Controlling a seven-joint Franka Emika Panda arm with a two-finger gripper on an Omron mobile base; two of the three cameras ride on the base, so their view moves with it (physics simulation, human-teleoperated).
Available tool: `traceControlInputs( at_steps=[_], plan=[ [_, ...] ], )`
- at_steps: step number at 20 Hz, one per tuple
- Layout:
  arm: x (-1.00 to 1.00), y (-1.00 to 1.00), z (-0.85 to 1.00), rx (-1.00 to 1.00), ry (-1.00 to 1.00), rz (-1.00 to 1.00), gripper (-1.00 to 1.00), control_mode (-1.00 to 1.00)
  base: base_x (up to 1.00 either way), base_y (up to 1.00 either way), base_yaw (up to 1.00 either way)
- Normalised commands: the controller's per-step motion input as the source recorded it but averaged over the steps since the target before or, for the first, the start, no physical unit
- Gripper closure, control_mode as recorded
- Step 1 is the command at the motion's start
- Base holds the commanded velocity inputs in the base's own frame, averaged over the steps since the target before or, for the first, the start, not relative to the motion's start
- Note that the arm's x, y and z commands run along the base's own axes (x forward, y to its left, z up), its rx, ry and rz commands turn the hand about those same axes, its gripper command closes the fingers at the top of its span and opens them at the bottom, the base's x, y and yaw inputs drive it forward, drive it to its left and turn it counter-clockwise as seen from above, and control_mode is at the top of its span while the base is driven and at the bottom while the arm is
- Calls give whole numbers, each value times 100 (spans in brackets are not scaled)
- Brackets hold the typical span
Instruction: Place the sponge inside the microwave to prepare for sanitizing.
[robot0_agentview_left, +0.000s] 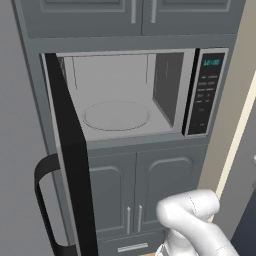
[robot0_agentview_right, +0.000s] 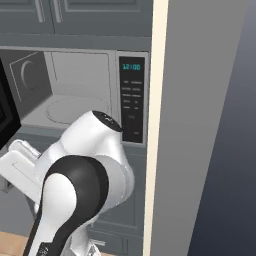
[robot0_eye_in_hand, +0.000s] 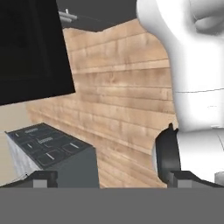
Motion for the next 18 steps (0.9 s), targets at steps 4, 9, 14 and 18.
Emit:
traceControlInputs(
  at_steps=[4,9,14,18],
  plan=[
    [13,0,0,-11,5,-2,-100,-100,0,0,0],
    [12,0,-4,-28,0,-5,-100,-100,0,0,0],
    [31,0,0,-22,-17,0,-100,-100,0,0,0],
    [14,0,-17,-34,-21,0,-100,-100,0,0,0]
  ],
)
